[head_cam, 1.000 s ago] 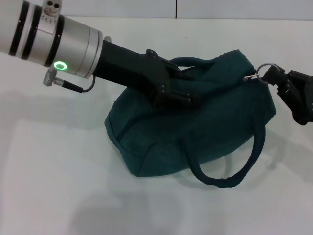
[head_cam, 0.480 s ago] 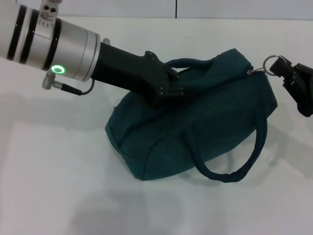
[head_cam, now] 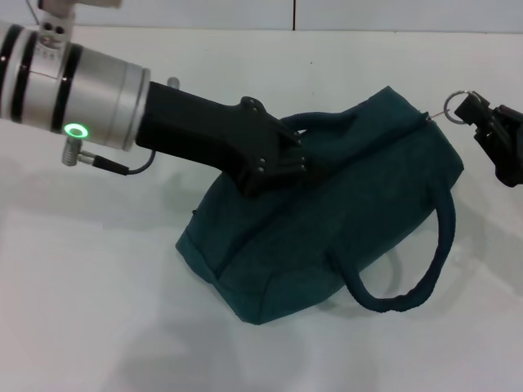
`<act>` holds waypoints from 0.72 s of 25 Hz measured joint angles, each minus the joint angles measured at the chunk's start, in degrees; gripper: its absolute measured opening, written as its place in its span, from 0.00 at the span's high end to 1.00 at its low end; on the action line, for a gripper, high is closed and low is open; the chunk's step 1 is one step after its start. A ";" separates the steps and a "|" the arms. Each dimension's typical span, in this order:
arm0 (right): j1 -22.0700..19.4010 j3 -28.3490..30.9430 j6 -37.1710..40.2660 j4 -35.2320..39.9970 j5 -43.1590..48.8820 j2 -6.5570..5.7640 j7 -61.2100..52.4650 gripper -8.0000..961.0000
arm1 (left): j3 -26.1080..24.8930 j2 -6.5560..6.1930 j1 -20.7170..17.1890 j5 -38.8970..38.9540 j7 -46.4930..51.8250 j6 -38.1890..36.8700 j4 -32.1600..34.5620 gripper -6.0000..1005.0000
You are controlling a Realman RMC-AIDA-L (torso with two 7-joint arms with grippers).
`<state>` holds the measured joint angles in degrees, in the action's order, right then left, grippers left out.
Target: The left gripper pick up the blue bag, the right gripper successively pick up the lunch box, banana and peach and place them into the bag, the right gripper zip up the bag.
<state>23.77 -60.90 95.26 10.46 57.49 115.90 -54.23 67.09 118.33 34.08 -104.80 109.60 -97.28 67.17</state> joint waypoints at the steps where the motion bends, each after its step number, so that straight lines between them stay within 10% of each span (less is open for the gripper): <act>1: 0.01 0.00 -0.37 0.00 0.00 0.00 0.00 0.87 | -0.58 -0.21 -0.12 0.91 -0.15 -0.63 -0.50 0.94; 18: 0.87 -2.10 -8.71 -1.42 0.50 0.24 0.00 0.86 | -8.33 -2.26 0.05 10.55 -2.57 -7.54 -10.77 0.91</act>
<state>24.63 -63.00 86.55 9.04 57.99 116.14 -54.23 58.76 116.07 34.13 -94.24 107.03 -104.82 56.40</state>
